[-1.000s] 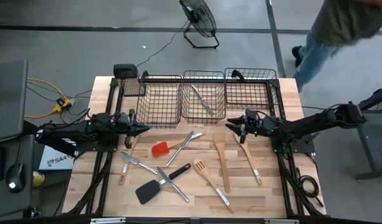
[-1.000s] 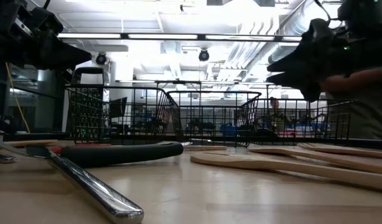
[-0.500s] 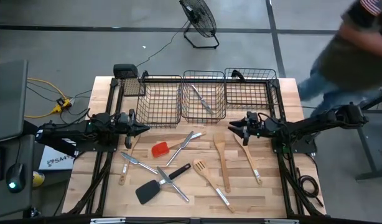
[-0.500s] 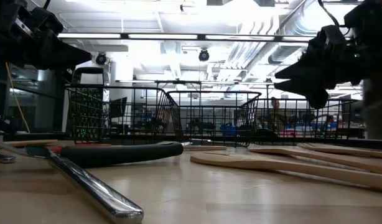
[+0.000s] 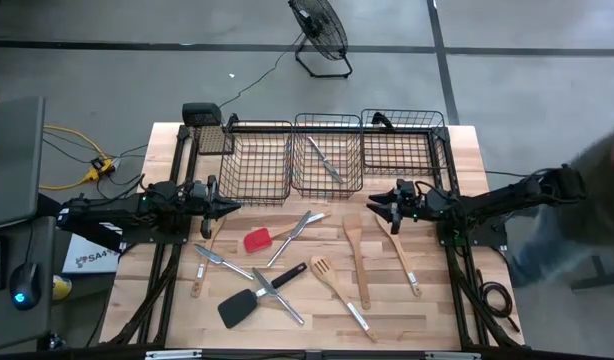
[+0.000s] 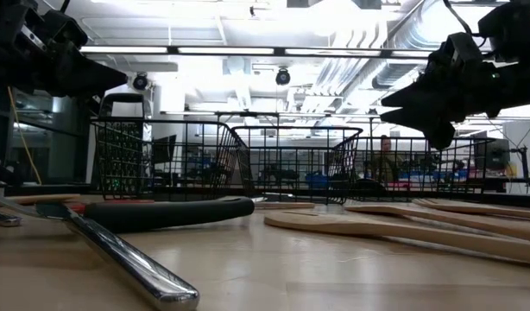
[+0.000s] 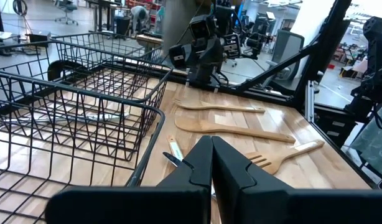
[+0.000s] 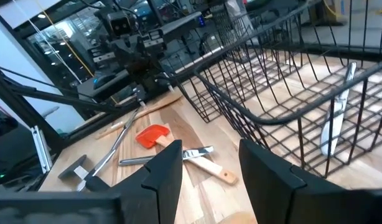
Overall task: Pick & Place Kitchen Items
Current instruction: Put the silver knife into the middle wire basket
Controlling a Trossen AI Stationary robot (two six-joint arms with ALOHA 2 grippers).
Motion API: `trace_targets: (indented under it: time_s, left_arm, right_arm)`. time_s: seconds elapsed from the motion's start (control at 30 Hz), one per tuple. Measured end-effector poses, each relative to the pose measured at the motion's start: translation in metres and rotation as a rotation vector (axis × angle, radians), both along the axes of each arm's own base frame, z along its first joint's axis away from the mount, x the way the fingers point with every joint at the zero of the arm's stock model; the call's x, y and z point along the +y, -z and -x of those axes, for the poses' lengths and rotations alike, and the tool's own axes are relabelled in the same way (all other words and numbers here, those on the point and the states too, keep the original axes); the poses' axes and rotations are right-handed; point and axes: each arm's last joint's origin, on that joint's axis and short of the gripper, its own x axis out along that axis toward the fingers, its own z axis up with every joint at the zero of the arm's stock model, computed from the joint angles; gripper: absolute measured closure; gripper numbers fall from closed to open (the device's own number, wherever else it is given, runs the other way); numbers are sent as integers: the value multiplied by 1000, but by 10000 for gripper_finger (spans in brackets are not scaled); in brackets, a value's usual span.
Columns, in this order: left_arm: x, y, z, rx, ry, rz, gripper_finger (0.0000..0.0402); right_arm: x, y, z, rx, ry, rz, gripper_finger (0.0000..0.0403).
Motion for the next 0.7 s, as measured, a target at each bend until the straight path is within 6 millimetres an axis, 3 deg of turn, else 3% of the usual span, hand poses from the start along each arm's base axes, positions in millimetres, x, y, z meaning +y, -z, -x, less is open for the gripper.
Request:
trace_targets:
  time_s: [0.7]
  left_arm:
    - [0,0,0,-2,0,26,402]
  right_arm:
    - [0,-27,15,-184,-95,123,252]
